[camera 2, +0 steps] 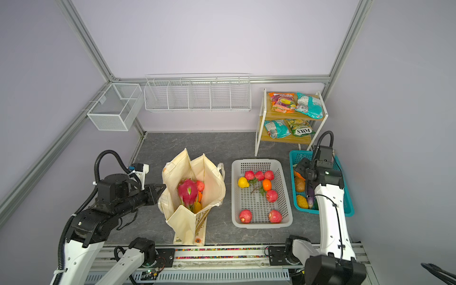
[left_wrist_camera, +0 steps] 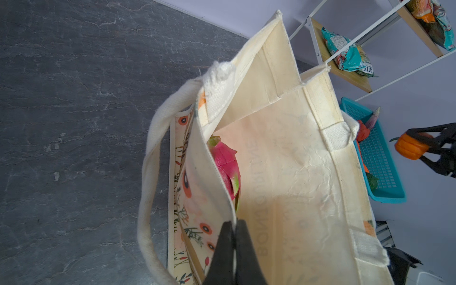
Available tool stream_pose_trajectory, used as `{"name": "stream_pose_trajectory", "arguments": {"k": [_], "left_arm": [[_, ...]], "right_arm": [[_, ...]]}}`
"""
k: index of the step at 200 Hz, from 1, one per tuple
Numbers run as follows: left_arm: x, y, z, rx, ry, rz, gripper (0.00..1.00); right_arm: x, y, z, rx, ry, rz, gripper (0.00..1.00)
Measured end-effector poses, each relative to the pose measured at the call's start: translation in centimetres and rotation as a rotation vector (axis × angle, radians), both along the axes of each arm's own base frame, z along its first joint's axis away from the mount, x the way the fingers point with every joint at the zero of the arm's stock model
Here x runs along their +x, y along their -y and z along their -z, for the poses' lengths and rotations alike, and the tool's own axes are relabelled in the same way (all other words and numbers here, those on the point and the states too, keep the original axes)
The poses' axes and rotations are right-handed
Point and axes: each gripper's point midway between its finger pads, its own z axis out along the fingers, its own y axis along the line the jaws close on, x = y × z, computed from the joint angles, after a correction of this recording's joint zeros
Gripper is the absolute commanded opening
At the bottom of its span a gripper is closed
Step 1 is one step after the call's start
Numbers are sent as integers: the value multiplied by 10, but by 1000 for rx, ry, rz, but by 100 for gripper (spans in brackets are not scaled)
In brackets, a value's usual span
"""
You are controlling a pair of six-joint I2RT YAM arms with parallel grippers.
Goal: Place the food into the grocery bag and tie it
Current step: 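Lift the orange pumpkin with the right gripper and carry it over the bag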
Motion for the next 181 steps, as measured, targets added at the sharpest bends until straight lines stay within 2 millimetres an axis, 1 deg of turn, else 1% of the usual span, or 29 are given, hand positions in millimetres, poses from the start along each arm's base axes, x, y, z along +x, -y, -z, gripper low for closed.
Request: {"name": "stream_pose_trajectory", "arguments": {"k": [6, 17, 27, 28, 32, 35, 39, 47, 53, 56, 60, 61, 67, 70, 72, 75, 79, 83, 86, 90, 92, 103, 112, 124, 136, 145, 155, 168, 181], "left_arm": [[0, 0, 0, -2, 1, 2, 0], [0, 1, 0, -3, 1, 4, 0], [0, 1, -1, -5, 1, 6, 0], [0, 1, -1, -6, 1, 6, 0], [-1, 1, -1, -8, 2, 7, 0], [-1, 2, -1, -9, 2, 7, 0], [-1, 2, -1, -10, 3, 8, 0], [-1, 2, -2, -13, 7, 9, 0], [-1, 2, -2, -15, 8, 10, 0], [-1, 2, -2, -15, 9, 10, 0], [-1, 2, -2, -16, 9, 9, 0], [-1, 2, -2, -17, 9, 9, 0], [-1, 2, -2, -18, 8, 9, 0], [-1, 2, -2, -18, 9, 9, 0], [-1, 2, -2, -19, 9, 8, 0], [-1, 2, -2, -19, 9, 8, 0], [-1, 3, -3, -21, 9, 8, 0], [-1, 3, -3, -22, 9, 8, 0], [-1, 3, -2, -22, 9, 9, 0], [-1, 3, -2, -22, 8, 9, 0], [-1, 3, -2, -23, 8, 9, 0], [-1, 3, -2, -23, 8, 9, 0], [-1, 3, -2, -23, 8, 9, 0], [-1, 3, -2, -23, 8, 9, 0], [-1, 3, -3, -23, 9, 9, 0], [-1, 3, -3, -23, 8, 9, 0], [-1, 3, -3, -25, 8, 7, 0], [0, 3, -3, -29, 8, 5, 0], [0, 3, -3, -31, 7, 3, 0]], "right_arm": [[1, -12, -16, 4, 41, -34, 49], [1, -42, -44, 25, 112, -116, 50], [0, -65, -64, 43, 159, -186, 50], [0, -70, -66, 46, 165, -200, 50], [-1, -79, -72, 51, 178, -225, 50], [-2, -90, -77, 60, 188, -260, 50], [-3, -99, -81, 61, 196, -284, 50], [-8, -128, -90, 76, 213, -370, 50], [-10, -145, -95, 79, 218, -420, 50], [-12, -158, -97, 84, 219, -458, 50], [-14, -168, -100, 85, 222, -486, 50], [-15, -174, -101, 88, 224, -503, 50], [-18, -191, -104, 87, 225, -551, 50], [-20, -204, -105, 86, 221, -586, 50], [-21, -208, -106, 84, 222, -594, 50], [-24, -222, -107, 85, 220, -632, 50], [-25, -232, -108, 81, 221, -658, 50], [-29, -249, -109, 82, 217, -701, 51], [-30, -257, -110, 79, 219, -719, 51], [-34, -274, -109, 78, 214, -763, 51], [-35, -278, -109, 76, 214, -771, 51], [-46, -318, -105, 65, 200, -869, 51], [-54, -345, -100, 55, 187, -930, 51], [-66, -382, -89, 37, 163, -1015, 51], [-76, -413, -74, 19, 132, -1083, 51], [-80, -428, -62, 5, 108, -1117, 51], [-84, -445, -44, -17, 71, -1152, 51], [-86, -458, -22, -37, 26, -1179, 51], [-85, -467, -3, -54, -10, -1194, 51]]}}
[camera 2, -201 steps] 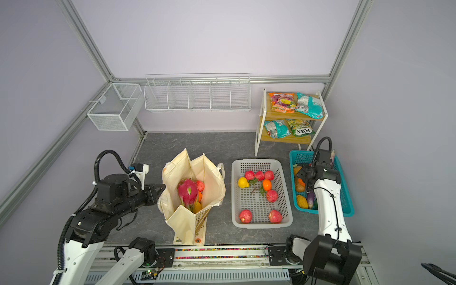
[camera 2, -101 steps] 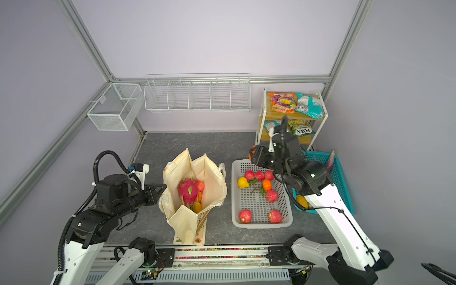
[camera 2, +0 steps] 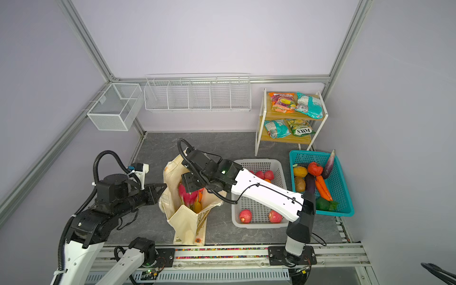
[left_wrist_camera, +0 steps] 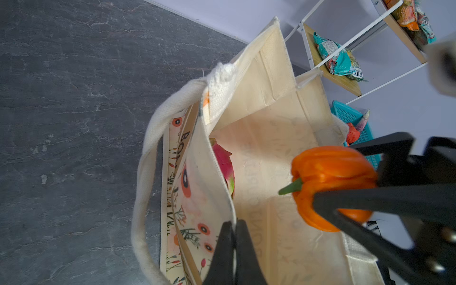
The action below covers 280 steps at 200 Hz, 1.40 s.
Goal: Place the food into the grocery bag and tie it
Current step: 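Lift the orange pumpkin with the right gripper and carry it over the bag, then lower the orange pumpkin into the bag and open the right gripper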
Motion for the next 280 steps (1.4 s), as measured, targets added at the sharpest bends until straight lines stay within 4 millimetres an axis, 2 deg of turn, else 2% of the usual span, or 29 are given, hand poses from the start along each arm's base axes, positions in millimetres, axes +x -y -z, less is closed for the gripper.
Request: {"name": "stream_pose_trajectory", "arguments": {"k": [44, 86, 204, 244, 280], "left_arm": [[0, 0, 0, -3, -1, -2, 0], [0, 0, 0, -3, -1, -2, 0], [1, 0, -2, -4, 10, -6, 0], [1, 0, -3, -4, 11, -6, 0], [2, 0, -2, -4, 10, -6, 0]], "right_arm": [[4, -19, 49, -69, -50, -33, 51], [6, -21, 83, -109, -77, -39, 51], [15, -26, 93, -89, -9, -59, 51], [15, -13, 93, -106, 13, -42, 51], [9, 0, 103, -161, -3, -59, 51]]}}
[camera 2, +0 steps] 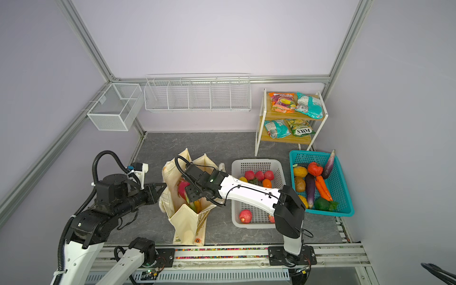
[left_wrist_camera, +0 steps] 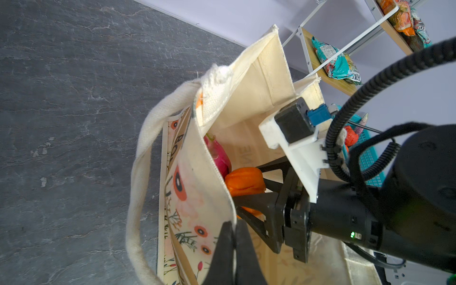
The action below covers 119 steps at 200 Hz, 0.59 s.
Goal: Place the food into the grocery bag and tie it
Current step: 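Lower the orange pumpkin into the bag and open the right gripper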
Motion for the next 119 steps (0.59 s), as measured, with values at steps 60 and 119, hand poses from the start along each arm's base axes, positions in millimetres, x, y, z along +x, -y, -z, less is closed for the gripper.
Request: {"name": "stream_pose_trajectory", "arguments": {"k": [60, 119], "left_arm": [[0, 0, 0, 0, -2, 0, 0], [1, 0, 0, 2, 0, -3, 0]], "right_arm": [[-11, 6, 7, -81, -10, -68, 51], [-13, 3, 45, -171, -61, -82, 52]]}}
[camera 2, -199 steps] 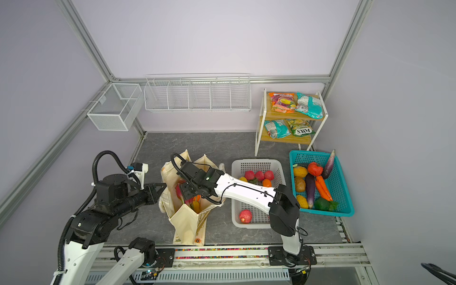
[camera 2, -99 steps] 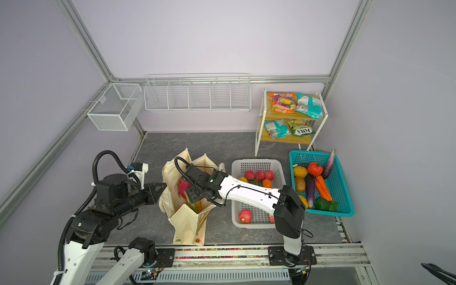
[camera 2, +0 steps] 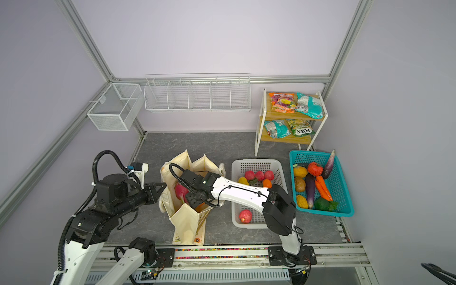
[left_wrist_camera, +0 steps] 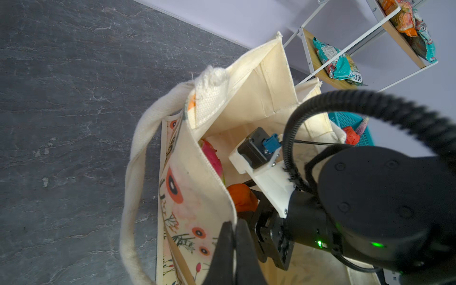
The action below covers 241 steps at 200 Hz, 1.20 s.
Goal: Place the food into the grocery bag and tie it
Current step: 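Lower the orange pumpkin into the bag and open the right gripper, then withdraw the right gripper from the bag back to the teal basket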
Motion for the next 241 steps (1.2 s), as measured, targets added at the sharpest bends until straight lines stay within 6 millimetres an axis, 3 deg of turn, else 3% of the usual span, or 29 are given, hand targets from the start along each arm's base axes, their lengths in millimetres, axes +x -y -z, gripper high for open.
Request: {"name": "stream_pose_trajectory", "arguments": {"k": [47, 126, 179, 208, 241], "left_arm": [[-1, 0, -1, -1, 3, 0, 0], [-1, 0, -1, 3, 5, 3, 0], [7, 2, 0, 15, -5, 11, 0], [12, 4, -2, 18, -1, 14, 0], [13, 5, -3, 15, 3, 16, 0]], "right_arm": [[13, 6, 21, -41, -14, 33, 61], [29, 16, 20, -78, 54, 86, 92], [45, 34, 19, -133, 96, 123, 100], [52, 42, 3, -145, 113, 128, 96], [56, 36, -44, -77, 145, 125, 93]]}}
